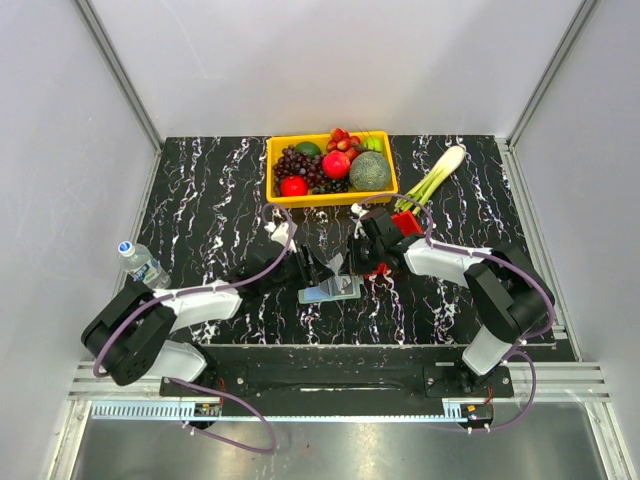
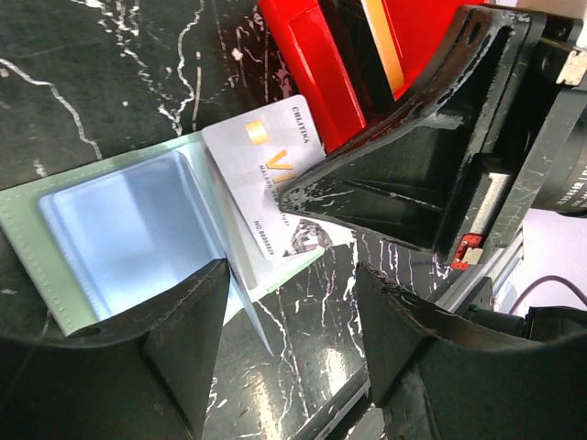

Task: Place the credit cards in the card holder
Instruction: Turn over the card slot in the card holder, then insert the credit card into the card holder.

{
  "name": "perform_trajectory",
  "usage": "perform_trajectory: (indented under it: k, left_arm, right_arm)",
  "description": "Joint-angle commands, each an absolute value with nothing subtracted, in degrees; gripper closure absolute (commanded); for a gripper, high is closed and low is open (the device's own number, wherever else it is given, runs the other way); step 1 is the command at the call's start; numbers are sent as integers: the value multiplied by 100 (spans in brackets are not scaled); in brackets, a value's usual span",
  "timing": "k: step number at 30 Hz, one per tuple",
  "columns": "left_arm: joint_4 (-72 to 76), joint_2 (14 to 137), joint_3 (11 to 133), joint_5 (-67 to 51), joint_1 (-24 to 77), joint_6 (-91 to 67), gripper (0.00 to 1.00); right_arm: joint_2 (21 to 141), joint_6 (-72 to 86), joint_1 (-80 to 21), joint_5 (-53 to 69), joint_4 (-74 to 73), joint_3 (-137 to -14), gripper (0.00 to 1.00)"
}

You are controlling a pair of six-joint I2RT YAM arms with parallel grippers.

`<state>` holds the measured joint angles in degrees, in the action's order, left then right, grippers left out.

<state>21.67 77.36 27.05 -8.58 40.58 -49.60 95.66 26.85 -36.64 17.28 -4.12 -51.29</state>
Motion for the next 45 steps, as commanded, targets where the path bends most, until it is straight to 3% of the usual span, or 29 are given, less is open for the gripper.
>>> perform_trajectory:
  k: [1,10,18,30,45]
  left_arm:
    - [2812,8041,3049,-1169,4166,-5045,39]
    - [2708,8463,3418,-1195,4350,-4992,41]
    - [2522,8834,3683,-1143,4500,-5009,45]
    - [809,7568,3261,482,4500,-4491,39]
    - [923,7769,2935,545,4482,-4667,44]
  right_arm:
    - [9370,2733,-3718,1310,-387,-5063,98]
    - [7639,2488,-3700,-148,-931,-4992,96]
    - [7005,2707,-3700,-414,-1002,-4685,96]
    - [7988,3594,-3709,1502,403,-4342,98]
    - [9017,4148,-3762,2215,1819,-3780,100]
